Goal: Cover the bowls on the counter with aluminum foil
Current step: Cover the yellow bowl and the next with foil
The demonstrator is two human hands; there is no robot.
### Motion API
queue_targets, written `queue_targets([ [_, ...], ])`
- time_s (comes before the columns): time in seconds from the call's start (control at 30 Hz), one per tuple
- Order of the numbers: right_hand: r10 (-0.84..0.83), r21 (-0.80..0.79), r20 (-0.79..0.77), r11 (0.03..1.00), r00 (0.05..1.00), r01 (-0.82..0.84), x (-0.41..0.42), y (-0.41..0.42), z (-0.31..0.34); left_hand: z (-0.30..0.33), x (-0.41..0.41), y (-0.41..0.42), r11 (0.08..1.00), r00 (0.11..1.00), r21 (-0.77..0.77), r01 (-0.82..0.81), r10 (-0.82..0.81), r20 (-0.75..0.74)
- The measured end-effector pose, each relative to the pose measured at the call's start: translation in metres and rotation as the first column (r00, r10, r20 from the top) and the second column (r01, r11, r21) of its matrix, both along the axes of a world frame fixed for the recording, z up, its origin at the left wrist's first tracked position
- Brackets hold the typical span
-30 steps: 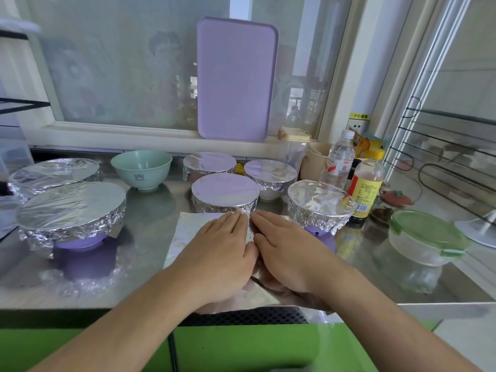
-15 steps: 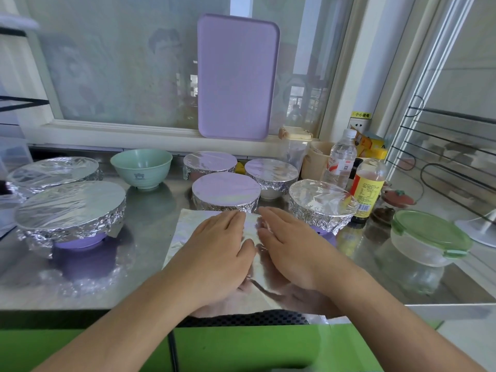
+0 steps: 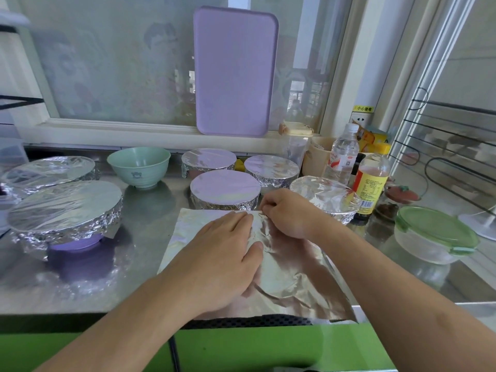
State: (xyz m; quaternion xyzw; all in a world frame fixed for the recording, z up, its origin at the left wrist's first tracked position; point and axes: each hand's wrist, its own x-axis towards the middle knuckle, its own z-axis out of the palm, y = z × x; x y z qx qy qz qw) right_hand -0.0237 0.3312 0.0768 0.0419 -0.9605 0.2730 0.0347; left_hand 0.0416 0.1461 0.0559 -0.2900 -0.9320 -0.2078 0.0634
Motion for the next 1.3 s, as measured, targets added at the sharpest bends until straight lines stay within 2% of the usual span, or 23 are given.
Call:
queue_targets([
  [0.17, 0.002, -0.01, -0.028, 1.0, 1.0, -0.002, -0.006, 0.001, -0.003, -0.001, -0.002, -0.001, 0.998, 0.997, -0.056, -0.04, 0.044, 0.064],
  [0.3, -0.005, 0.018, -0.041, 1.0, 0.999, 0.005, -0.006, -0.002, -0.004, -0.008, -0.007, -0.002, 0.992, 0.999, -0.117, -0.044, 0.044, -0.002],
  [0.37, 0.011, 0.088, -0.107, 0.996, 0.994, -0.001, 0.0, -0.003, -0.005, -0.013, -0.01, -0.003, 0.984, 0.999, -0.172, -0.046, 0.046, -0.002],
  [0.43, 0.059, 0.137, -0.239, 0.99, 0.969, -0.027, 0.016, -0.006, -0.008, -0.014, -0.009, -0.003, 0.976, 0.999, -0.217, -0.031, 0.027, -0.021],
  [0.5, 0.161, 0.172, -0.296, 0.978, 0.941, -0.113, 0.039, -0.013, -0.013, -0.013, -0.008, -0.004, 0.986, 0.999, -0.163, -0.02, 0.013, -0.039],
  [0.57, 0.261, 0.226, -0.26, 0.952, 0.93, -0.204, 0.057, -0.021, -0.021, -0.013, -0.01, -0.005, 0.996, 0.999, -0.092, -0.004, 0.0, -0.043],
  [0.67, 0.335, 0.381, -0.255, 0.897, 0.907, -0.225, 0.064, -0.02, -0.032, -0.018, -0.012, -0.004, 0.986, 0.999, -0.163, -0.028, 0.024, -0.021],
  [0.9, 0.293, 0.57, -0.186, 0.809, 0.938, -0.14, 0.063, -0.004, -0.044, -0.009, -0.004, -0.009, 0.977, 0.992, -0.181, -0.115, 0.121, 0.025],
  [1.03, 0.27, 0.575, -0.205, 0.811, 0.941, -0.107, 0.072, 0.006, -0.047, -0.007, 0.005, -0.019, 0.988, 0.982, -0.05, -0.143, 0.148, 0.115],
  [1.17, 0.21, 0.51, -0.155, 0.854, 0.965, -0.104, 0.074, 0.007, -0.043, 0.0, 0.005, -0.016, 0.977, 0.988, -0.177, -0.12, 0.134, 0.073],
  [1.3, 0.225, 0.37, -0.045, 0.909, 0.973, -0.193, 0.062, 0.01, -0.036, 0.007, -0.001, -0.009, 0.976, 0.977, -0.213, -0.053, 0.095, 0.19],
])
